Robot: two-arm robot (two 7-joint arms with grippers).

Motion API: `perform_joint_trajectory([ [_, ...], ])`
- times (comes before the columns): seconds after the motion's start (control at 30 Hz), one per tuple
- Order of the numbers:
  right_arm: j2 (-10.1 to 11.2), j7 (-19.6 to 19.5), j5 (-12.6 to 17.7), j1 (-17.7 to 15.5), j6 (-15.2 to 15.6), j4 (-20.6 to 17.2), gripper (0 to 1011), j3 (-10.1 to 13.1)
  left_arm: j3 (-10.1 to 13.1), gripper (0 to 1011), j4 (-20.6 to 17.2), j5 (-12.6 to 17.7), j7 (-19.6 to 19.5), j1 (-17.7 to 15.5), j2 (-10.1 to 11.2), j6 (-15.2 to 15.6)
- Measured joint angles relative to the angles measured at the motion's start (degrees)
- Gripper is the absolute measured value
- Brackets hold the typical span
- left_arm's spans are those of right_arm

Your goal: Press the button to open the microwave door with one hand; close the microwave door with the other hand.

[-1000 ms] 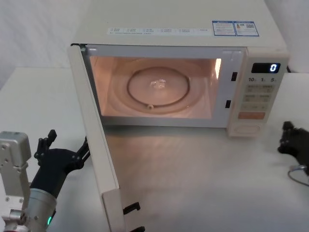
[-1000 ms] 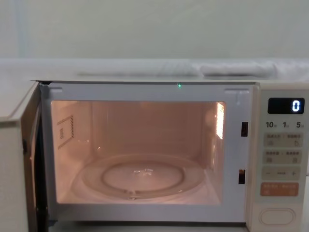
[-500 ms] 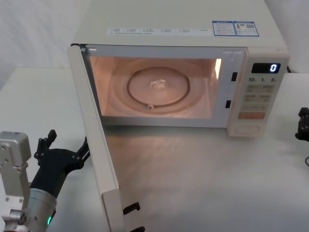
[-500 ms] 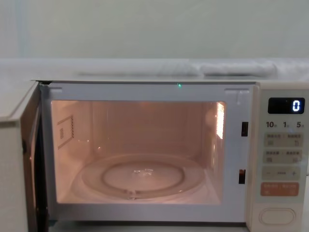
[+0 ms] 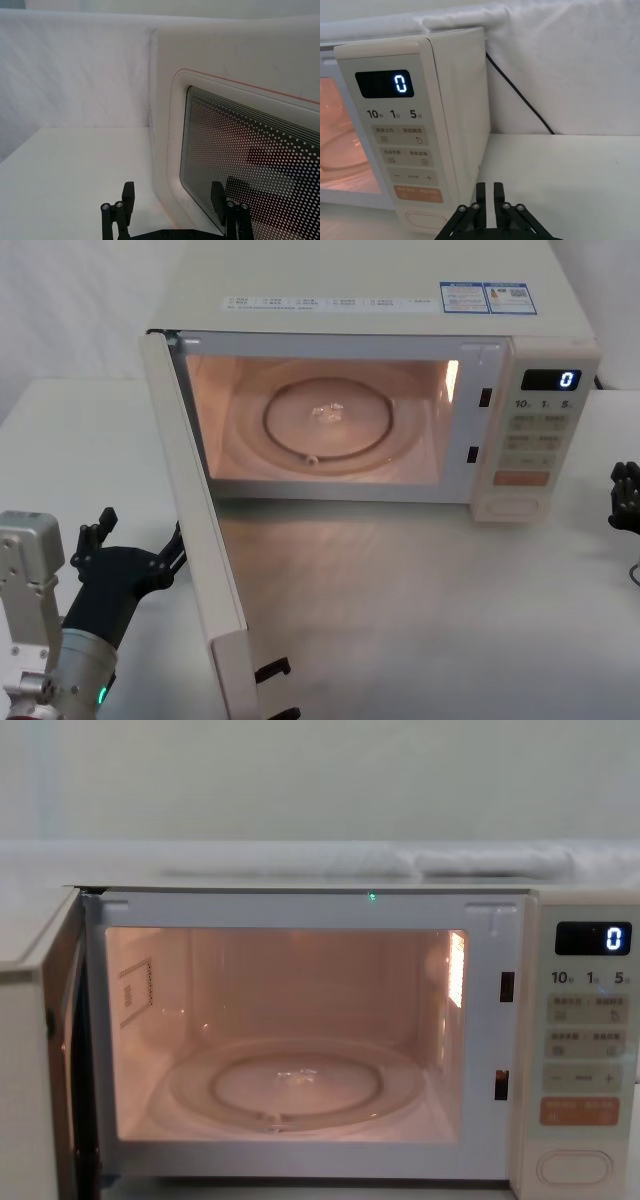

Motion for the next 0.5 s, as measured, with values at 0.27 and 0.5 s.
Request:
perform_joint_trajectory([
  [0.27,-0.08,-0.21,-0.25,-0.04,-0.09,-0.02,303,-0.01,0.00,1001,0.00,0.00,0.00,0.00,0.00,0.00],
  [0.5,-0.11,-0.35,-0.38,-0.08,-0.14,-0.06,526,-0.01,0.00,1001,0.00,0.00,0.00,0.00,0.00,0.00],
])
